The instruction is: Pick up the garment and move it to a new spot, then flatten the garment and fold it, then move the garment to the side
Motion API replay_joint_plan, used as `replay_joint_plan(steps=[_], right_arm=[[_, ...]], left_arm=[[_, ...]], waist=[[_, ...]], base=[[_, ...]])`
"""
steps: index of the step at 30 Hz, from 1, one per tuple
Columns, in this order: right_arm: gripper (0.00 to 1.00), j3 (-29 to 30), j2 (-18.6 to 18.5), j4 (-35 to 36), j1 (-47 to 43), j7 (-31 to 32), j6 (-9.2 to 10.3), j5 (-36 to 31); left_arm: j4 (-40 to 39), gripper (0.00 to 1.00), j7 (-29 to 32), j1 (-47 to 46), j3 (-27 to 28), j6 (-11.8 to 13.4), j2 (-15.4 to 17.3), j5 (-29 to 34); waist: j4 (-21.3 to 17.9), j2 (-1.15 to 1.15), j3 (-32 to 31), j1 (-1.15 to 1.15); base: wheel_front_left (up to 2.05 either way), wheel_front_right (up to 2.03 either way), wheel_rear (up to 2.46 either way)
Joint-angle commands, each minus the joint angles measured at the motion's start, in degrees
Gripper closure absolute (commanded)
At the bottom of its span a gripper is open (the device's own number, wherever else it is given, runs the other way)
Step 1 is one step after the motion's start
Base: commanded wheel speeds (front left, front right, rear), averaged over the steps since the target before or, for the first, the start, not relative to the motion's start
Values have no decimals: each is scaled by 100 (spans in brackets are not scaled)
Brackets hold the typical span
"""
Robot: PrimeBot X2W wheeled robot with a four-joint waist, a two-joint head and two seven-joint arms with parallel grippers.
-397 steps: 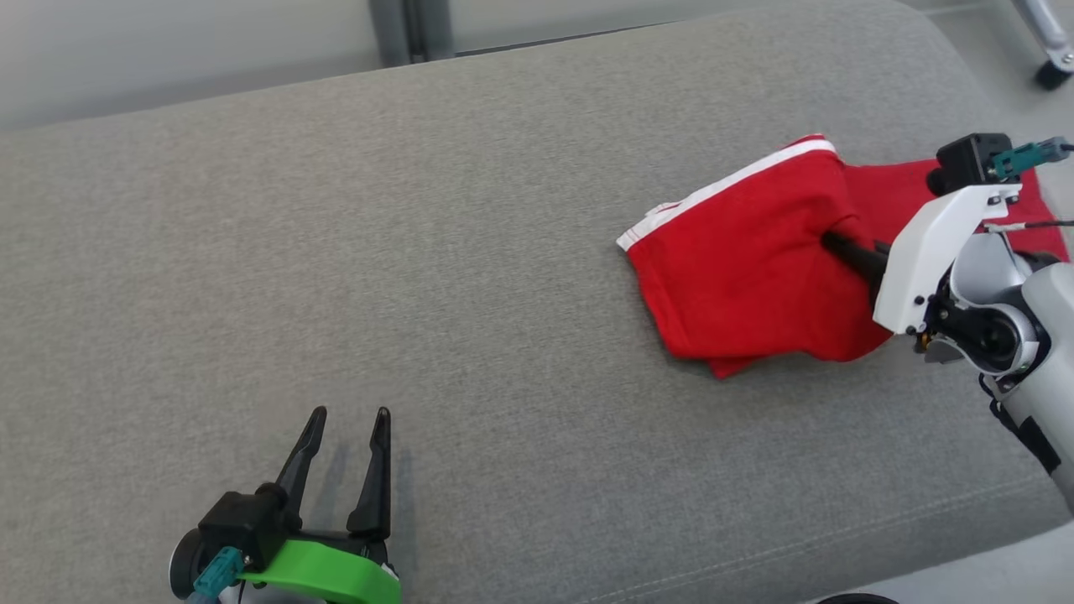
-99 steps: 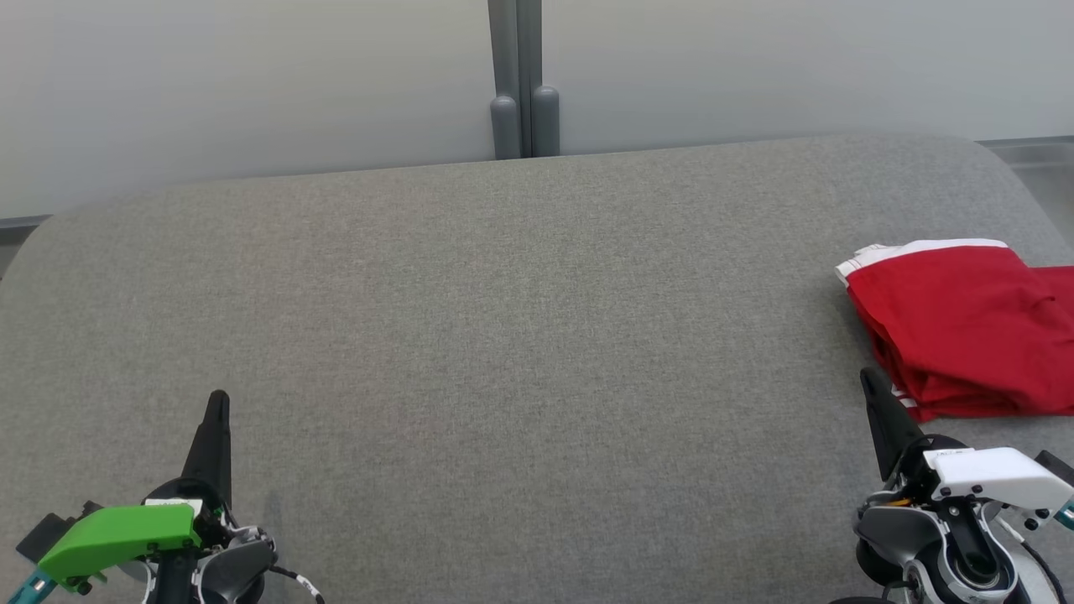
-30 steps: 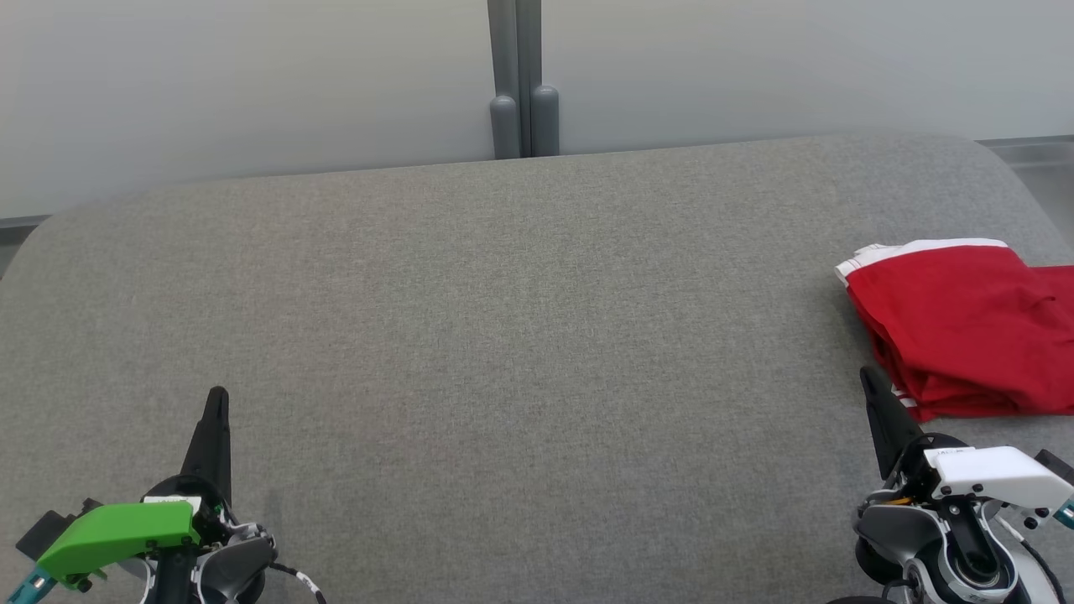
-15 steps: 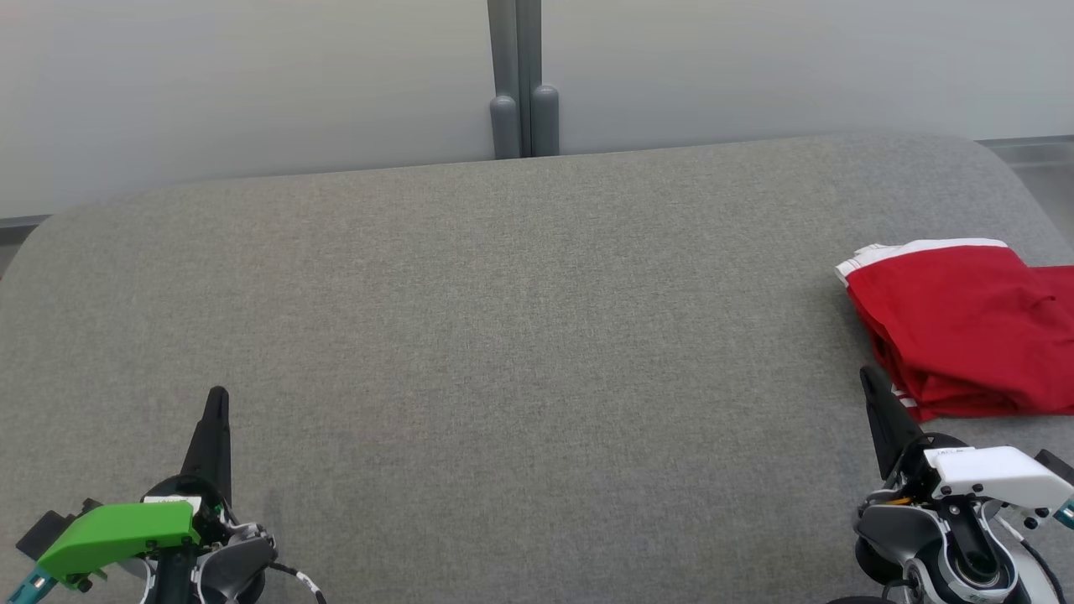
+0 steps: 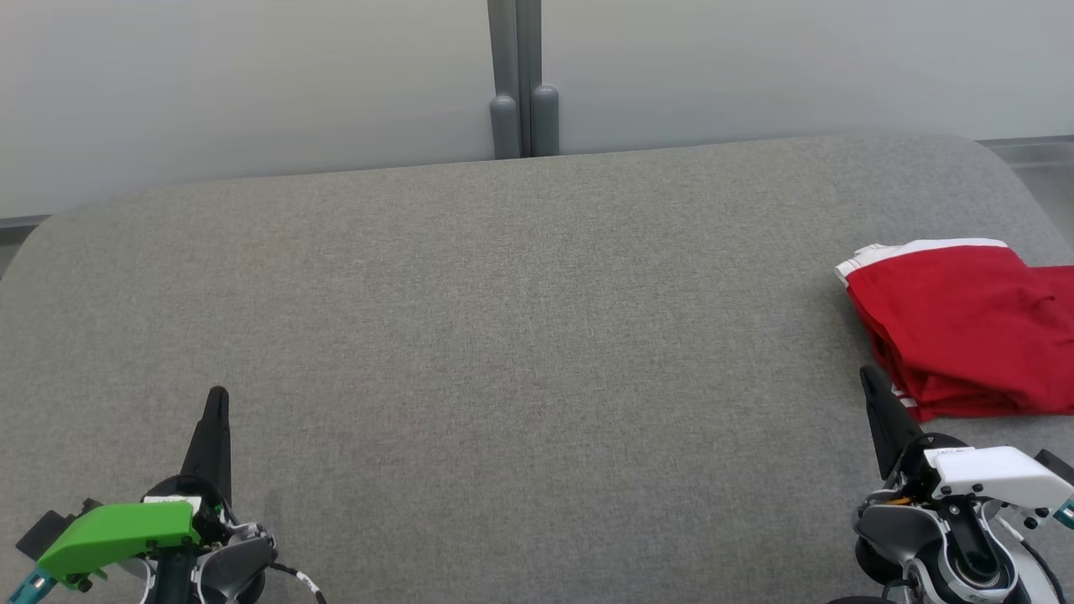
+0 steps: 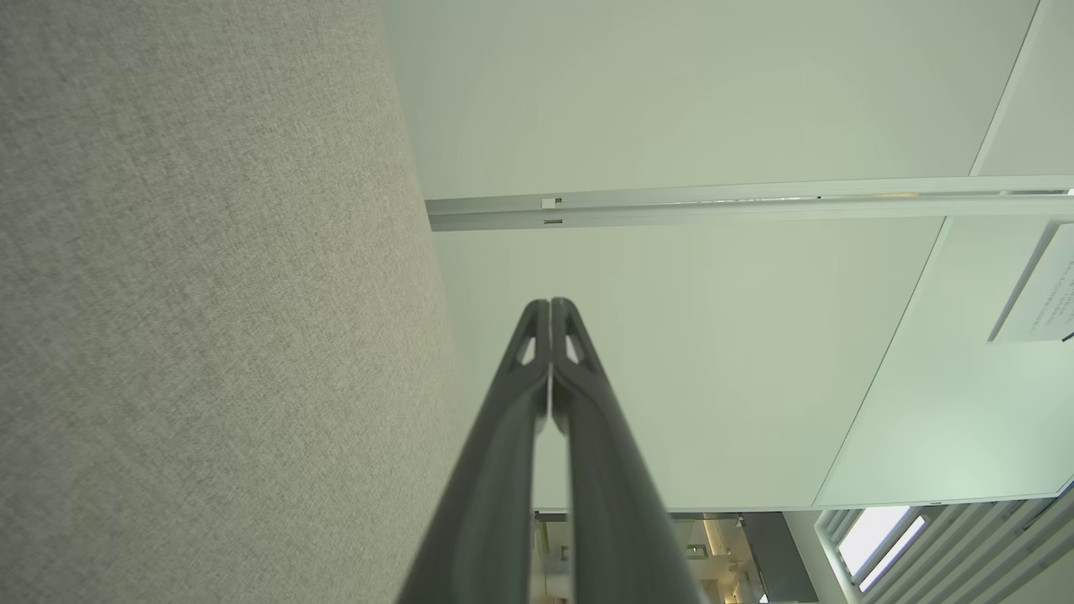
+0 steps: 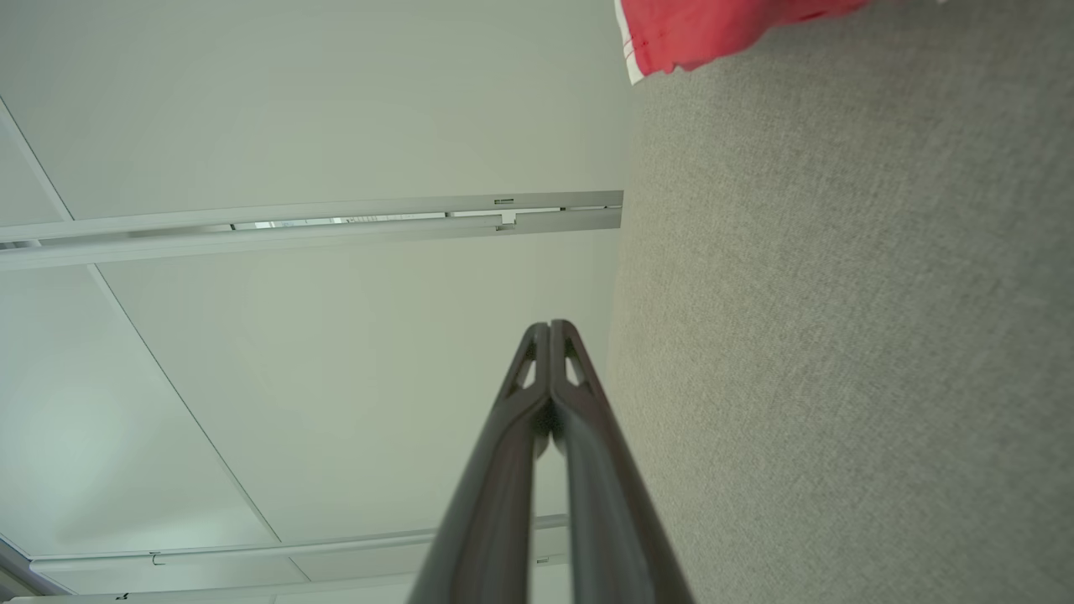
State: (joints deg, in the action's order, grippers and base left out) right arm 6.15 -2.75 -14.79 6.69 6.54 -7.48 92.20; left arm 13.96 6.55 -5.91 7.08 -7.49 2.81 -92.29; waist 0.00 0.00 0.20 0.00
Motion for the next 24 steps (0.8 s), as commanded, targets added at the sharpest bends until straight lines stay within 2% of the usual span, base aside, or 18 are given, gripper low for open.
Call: replay_joint_plan(steps=[1, 24], right_arm=[[100, -5, -25, 21, 50, 14, -1, 36], [100, -6, -25, 21, 50, 14, -2, 37]], left_arm=[[-4, 100, 31, -65, 11, 0, 10, -5], [-2, 100, 30, -65, 11, 0, 11, -4]], waist=[[0, 0, 0, 0], [0, 0, 0, 0]], base=[[0, 0, 0], [0, 0, 0]])
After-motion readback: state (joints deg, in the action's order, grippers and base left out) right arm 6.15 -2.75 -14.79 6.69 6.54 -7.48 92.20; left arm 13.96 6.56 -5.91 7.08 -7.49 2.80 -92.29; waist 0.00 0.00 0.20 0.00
